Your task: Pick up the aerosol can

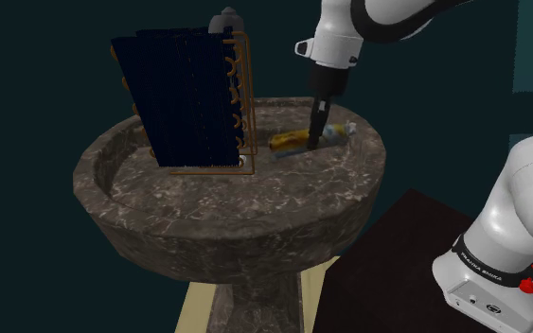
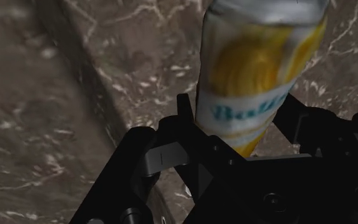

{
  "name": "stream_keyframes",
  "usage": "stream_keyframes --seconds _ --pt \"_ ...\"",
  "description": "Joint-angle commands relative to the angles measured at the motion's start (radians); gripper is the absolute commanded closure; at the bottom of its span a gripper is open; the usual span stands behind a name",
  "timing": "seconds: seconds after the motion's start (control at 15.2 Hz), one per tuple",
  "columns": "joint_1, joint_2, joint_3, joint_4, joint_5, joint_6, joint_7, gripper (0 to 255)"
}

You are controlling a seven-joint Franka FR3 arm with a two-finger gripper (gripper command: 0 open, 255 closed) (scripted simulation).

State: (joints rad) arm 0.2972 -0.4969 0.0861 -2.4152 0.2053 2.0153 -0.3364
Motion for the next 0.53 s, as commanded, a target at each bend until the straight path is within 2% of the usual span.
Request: stream_keyframes --seconds 0.0,0.46 --pt "-0.001 -0.002 -0.001 0.024 -0.002 -0.026 0.005 255" --pt "-0.003 -0.010 -0.005 0.101 -0.010 -0.109 0.017 255"
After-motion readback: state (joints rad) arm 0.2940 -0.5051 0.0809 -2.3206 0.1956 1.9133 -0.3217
